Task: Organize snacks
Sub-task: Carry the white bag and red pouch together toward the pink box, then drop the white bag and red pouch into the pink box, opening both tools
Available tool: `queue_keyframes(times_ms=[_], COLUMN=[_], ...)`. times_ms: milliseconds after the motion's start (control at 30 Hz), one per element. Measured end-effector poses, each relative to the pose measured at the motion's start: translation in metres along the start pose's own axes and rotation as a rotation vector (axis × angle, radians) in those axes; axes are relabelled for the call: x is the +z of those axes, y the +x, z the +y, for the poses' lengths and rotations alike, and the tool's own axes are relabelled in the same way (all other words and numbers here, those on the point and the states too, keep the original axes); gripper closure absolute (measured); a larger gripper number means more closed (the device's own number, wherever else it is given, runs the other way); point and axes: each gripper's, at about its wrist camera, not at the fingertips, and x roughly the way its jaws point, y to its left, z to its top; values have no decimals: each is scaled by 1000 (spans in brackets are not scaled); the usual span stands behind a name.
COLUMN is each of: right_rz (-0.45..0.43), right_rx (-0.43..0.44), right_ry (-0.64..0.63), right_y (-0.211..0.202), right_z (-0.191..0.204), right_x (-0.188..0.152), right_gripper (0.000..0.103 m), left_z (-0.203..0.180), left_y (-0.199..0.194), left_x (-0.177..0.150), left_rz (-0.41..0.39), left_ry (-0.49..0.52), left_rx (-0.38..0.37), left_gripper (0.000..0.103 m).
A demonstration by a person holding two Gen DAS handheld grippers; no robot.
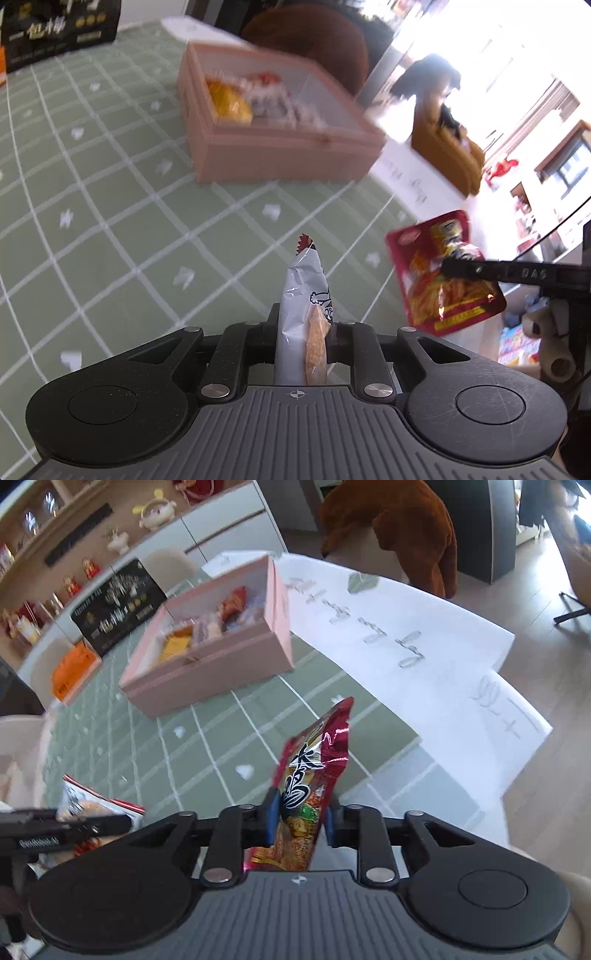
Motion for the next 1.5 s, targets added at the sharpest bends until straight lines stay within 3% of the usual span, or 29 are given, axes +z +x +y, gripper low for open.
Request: queue_keyframes(times_ms=[100,200,433,533,600,633,700,800,967,1100,1267,1400,1500], right_rz=[-36,-90,-260,-303,-249,-217,-156,-120,-106,-122,-133,-110,-146], right_rx=[-2,12,84,149,165,153,113,39,-98,-124,-128,-161,-223], right_ry=[-5,-49,-201,-183,-146,-120,-54,-26,-126,-141,-133,-202,-300], right_y=[-15,-34,-72,-56,-27,-10,22,42,46,43,55,72,78], right_z=[11,29,94,113,113,109,94,71,63,66,74,93,111], right_x=[11,31,112,153,178,188,196,177,122,74,18,-10,-25], right_gripper=[86,87,87,86,80,71,68,68,65,45,43,40,37], left_z=[-5,-14,-16,3,17,23,36,56,67,49,27,14,3], left_y=[-12,-28,-61,-37,1,18,34,39,22,2,2,16,16], left_x=[26,62,177,221,237,237,229,216,172,98,6,-27,-33], left_rz=[-67,-153,-380,-362,-268,-231,-220,-224,-272,-286,-249,-220,-269], left_ry=[-4,35,14,-64,-80,-91,-123,-191,-109,-45,-18,-1,51], left_rx=[-61,-67,-134,-205,-146,-116,-136,-158,-13,136,288,328,382], left_gripper=[82,82,80,74,74,74,74,74,74,73,73,73,73])
